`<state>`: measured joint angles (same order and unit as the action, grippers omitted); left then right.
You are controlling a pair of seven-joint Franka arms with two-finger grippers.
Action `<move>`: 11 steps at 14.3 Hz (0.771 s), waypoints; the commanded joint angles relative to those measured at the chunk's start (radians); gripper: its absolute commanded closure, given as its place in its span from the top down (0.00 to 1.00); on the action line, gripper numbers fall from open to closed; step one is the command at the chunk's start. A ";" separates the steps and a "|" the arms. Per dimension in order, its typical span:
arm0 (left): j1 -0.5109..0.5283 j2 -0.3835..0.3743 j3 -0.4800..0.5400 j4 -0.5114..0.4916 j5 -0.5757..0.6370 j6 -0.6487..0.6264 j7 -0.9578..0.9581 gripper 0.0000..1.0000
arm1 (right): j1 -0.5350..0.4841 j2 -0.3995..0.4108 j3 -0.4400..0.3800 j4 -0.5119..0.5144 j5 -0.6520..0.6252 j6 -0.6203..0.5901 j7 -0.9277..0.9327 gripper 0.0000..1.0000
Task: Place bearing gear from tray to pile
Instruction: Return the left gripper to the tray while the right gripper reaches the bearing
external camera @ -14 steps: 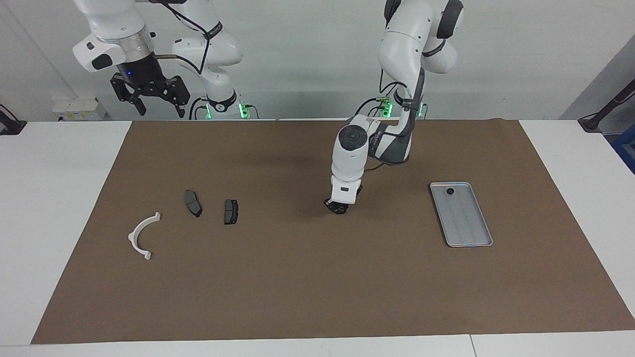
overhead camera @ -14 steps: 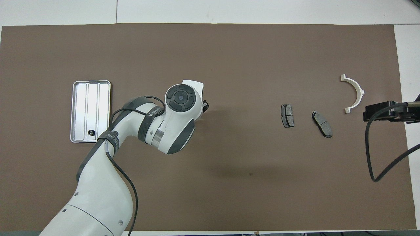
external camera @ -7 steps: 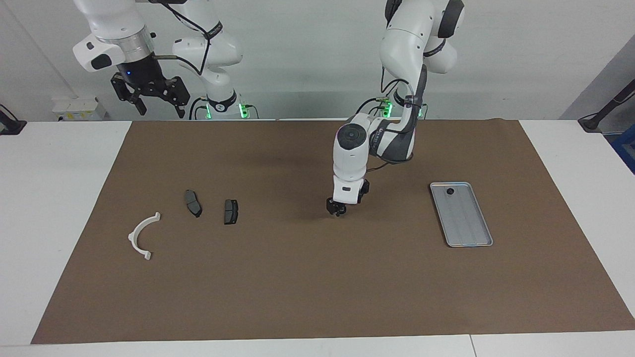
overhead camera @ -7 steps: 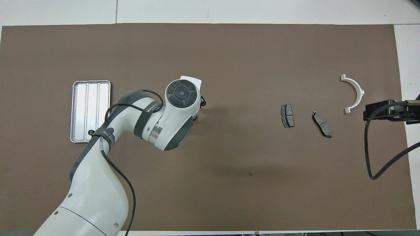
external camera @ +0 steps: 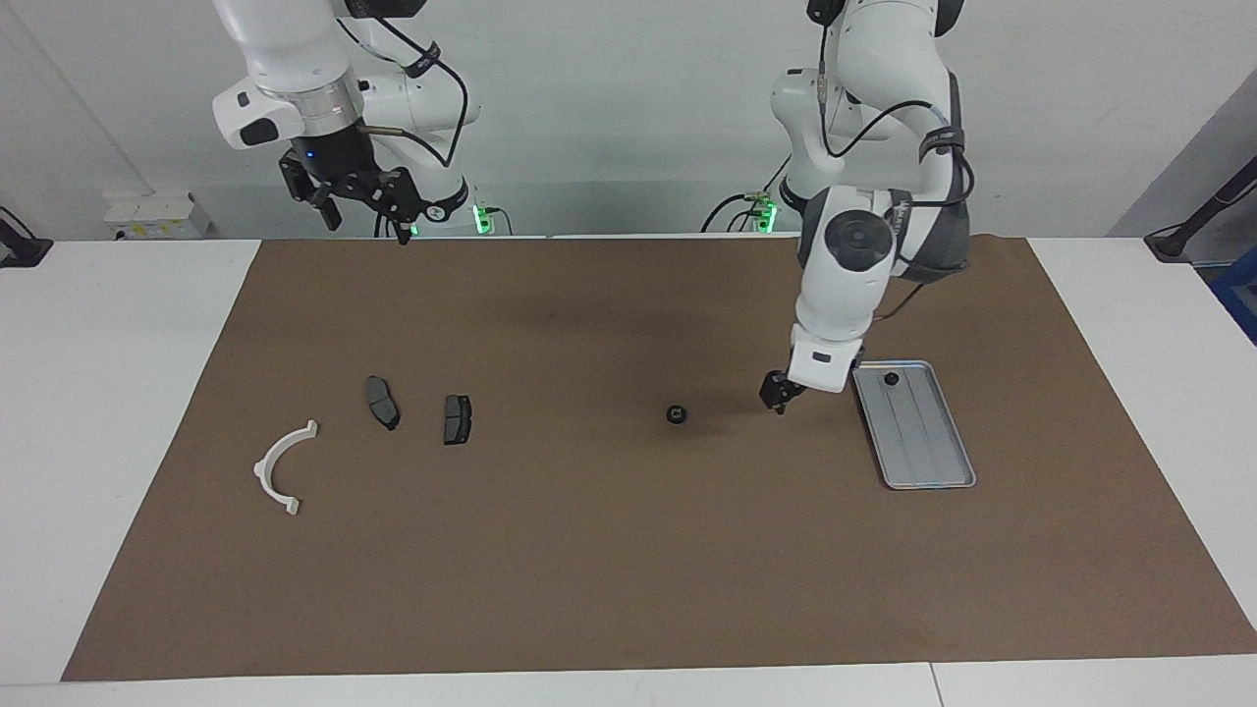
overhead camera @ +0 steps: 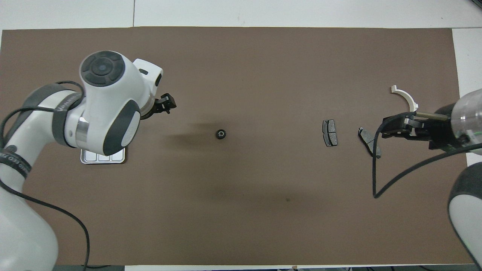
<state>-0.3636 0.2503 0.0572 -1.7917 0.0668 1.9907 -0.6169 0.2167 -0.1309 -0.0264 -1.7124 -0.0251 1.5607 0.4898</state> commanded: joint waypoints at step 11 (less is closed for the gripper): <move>0.302 -0.103 -0.013 -0.290 -0.096 0.200 0.591 0.77 | 0.322 0.348 -0.003 -0.004 0.017 0.399 0.677 0.97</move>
<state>-0.0719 0.2109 0.0550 -1.9980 0.0137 2.1580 -0.0579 0.5148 0.1597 -0.0224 -1.7384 -0.0247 1.9072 1.1188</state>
